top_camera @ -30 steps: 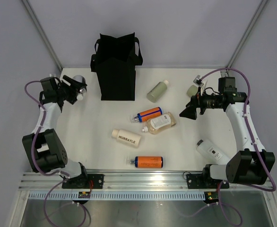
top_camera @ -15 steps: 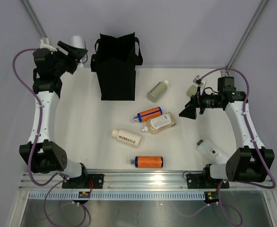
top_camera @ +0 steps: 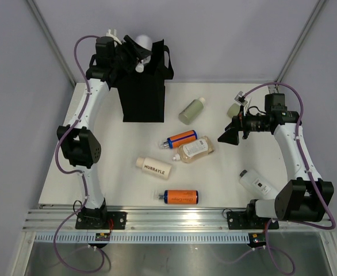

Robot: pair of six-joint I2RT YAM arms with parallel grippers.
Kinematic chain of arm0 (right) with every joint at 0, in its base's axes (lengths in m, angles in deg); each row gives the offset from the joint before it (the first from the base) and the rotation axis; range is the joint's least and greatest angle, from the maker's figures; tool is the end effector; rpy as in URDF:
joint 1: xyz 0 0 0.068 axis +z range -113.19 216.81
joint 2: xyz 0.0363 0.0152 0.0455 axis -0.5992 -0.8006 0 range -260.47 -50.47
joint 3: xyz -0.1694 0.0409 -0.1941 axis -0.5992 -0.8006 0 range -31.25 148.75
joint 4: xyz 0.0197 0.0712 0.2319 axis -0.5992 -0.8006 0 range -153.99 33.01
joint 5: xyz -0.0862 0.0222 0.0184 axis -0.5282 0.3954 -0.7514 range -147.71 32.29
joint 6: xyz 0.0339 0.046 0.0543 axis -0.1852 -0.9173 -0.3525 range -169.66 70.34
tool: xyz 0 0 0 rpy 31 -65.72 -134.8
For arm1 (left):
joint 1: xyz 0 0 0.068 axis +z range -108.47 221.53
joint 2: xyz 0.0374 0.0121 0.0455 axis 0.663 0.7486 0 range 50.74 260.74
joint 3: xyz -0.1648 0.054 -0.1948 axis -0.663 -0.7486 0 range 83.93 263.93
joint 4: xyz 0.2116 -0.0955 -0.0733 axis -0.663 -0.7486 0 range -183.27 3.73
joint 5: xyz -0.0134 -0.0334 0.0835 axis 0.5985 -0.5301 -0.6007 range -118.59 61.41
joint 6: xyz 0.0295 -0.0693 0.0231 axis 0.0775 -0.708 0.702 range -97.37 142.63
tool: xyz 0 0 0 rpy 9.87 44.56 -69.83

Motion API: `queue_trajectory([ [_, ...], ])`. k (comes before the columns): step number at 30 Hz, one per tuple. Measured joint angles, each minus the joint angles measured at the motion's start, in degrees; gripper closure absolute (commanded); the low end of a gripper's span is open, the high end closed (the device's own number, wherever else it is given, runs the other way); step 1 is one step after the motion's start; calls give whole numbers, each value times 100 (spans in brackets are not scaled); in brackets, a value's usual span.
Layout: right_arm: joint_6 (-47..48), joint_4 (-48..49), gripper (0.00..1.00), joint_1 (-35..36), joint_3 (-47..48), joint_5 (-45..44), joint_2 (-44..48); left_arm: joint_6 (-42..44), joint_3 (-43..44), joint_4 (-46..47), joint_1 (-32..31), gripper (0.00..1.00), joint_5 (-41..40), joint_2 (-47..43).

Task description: Place the personal care products into the canvas bag

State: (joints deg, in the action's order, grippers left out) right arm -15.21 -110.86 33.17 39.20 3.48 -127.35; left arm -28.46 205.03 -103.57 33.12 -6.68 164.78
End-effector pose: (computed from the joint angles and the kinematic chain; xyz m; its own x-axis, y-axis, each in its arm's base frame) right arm 0.2498 0.0435 0.3003 -0.4870 -0.2422 -0.8392 -0.8224 0.4506 0.3472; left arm 0.4648 -0.0943 0.4062 -0.4987 -0.6560 -0.5665 0.1767 0.5630 -0.8074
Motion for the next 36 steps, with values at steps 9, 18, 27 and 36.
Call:
queue_trajectory([
  [9, 2, 2, 2, 0, -85, -2, 9, 304, 7, -402, -9, 85, -35, 240],
  [18, 9, 0, 2, 0, -85, -4, 9, 568, 4, -417, 13, 47, 109, 240],
  [27, 7, 2, 2, 0, -85, -2, 7, 896, 4, -516, 24, 12, 138, 225],
  [36, 24, 2, 2, 0, -144, -2, 7, 892, 61, -260, 55, 8, 149, -59],
])
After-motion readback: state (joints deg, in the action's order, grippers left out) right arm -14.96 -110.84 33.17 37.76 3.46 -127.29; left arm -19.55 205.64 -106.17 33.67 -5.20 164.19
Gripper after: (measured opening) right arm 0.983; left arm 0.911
